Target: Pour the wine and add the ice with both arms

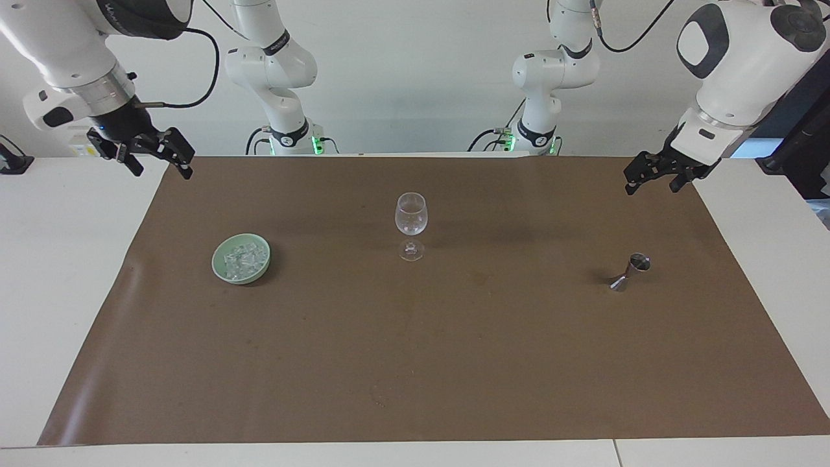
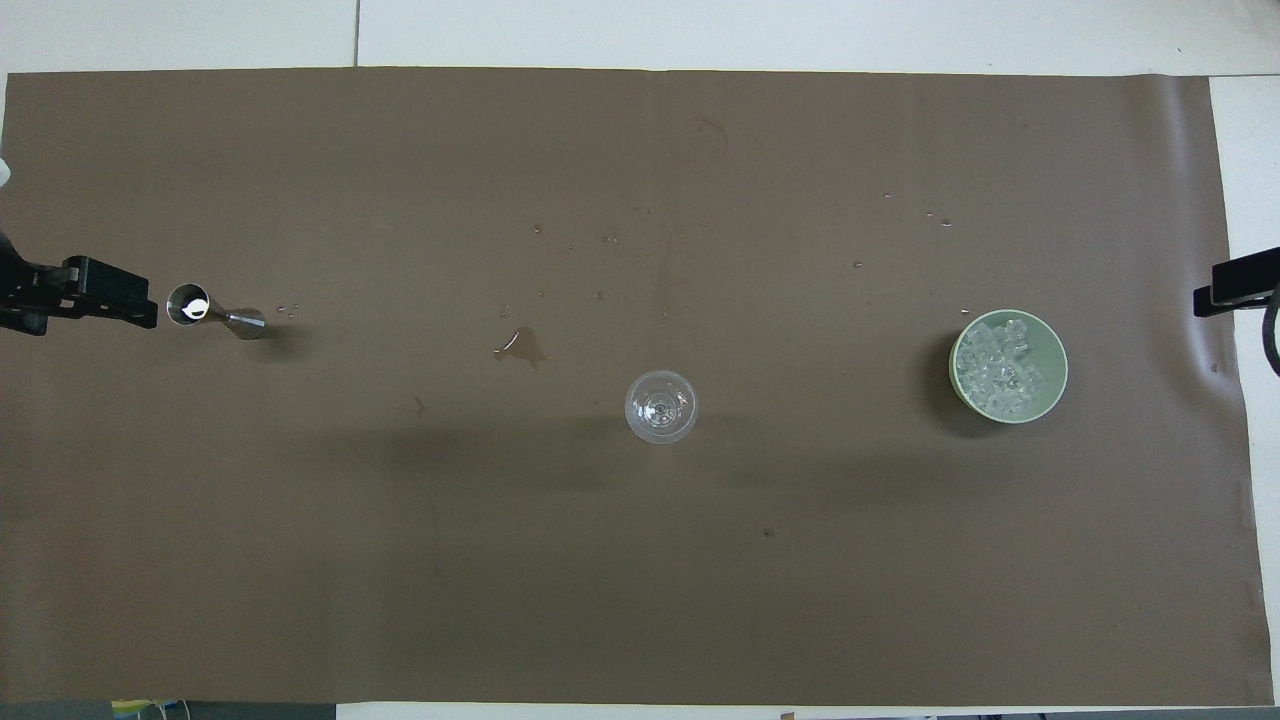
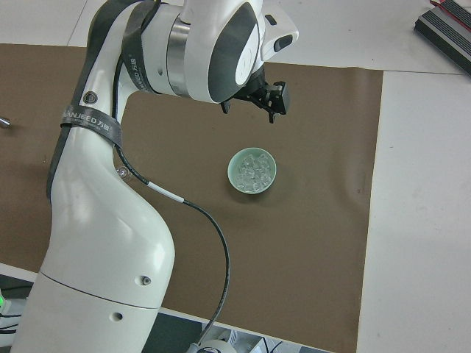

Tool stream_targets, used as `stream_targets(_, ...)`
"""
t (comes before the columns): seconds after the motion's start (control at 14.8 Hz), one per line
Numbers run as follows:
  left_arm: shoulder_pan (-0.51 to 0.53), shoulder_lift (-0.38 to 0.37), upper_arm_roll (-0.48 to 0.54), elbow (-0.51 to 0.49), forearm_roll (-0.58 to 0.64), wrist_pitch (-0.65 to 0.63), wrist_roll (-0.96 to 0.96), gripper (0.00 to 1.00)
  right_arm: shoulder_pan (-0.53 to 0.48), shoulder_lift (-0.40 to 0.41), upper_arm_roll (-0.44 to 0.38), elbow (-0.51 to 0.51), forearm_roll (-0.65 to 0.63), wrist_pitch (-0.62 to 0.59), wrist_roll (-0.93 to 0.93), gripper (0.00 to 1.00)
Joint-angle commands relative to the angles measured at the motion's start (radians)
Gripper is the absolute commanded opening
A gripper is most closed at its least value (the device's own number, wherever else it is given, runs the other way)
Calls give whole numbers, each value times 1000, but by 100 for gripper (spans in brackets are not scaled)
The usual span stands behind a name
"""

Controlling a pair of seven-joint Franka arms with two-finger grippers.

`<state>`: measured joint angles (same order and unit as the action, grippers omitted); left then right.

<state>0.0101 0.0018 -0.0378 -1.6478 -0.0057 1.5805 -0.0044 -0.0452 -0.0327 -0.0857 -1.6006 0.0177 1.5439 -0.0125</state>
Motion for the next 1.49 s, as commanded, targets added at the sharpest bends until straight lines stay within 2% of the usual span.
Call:
stream_targets(0.0, 2, -31, 6, -37, -13, 22, 12, 100, -4, -12, 6, -18, 7, 18, -20, 100)
stream_targets(1.22, 2, -29, 4, -37, -13, 27, 6, 100, -9, -13, 17, -19, 7, 9, -12, 100)
stream_targets(1.42, -21, -19, -1, -11, -14, 41, -2, 100, -9, -13, 17, -19, 7, 9, -12, 100)
